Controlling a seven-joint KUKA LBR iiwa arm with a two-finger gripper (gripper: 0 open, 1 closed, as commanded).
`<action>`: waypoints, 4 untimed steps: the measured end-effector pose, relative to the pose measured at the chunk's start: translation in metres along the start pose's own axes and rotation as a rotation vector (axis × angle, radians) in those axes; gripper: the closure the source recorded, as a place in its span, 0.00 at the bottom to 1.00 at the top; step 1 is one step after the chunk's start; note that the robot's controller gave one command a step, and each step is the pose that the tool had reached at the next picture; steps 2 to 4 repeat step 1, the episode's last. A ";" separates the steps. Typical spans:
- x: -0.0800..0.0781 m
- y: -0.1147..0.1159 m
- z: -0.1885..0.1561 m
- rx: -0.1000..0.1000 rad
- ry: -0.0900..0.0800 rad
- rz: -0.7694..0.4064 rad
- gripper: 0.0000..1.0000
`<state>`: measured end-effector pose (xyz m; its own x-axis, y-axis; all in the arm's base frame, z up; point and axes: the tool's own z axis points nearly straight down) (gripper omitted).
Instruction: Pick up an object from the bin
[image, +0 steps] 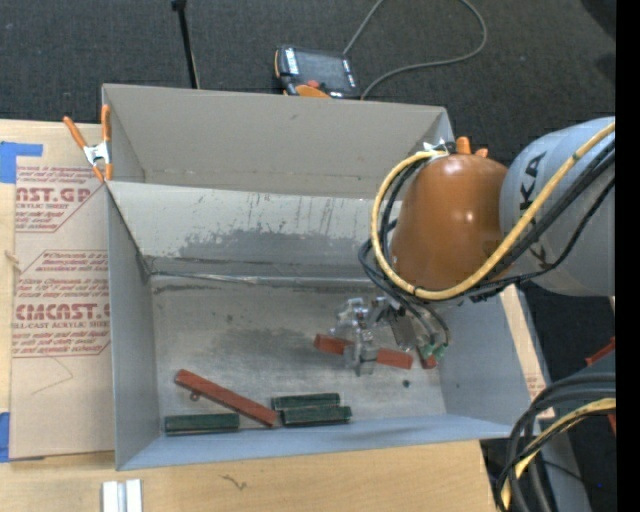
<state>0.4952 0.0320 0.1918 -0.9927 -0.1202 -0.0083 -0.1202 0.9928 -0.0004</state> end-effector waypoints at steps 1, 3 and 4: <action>-0.019 -0.004 -0.088 0.001 -0.003 -0.009 1.00; -0.019 -0.004 -0.088 0.001 -0.003 -0.009 1.00; -0.019 -0.004 -0.088 0.001 -0.003 -0.009 1.00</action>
Offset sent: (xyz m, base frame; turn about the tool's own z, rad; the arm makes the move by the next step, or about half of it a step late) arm 0.0165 -0.0022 0.0843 -0.0090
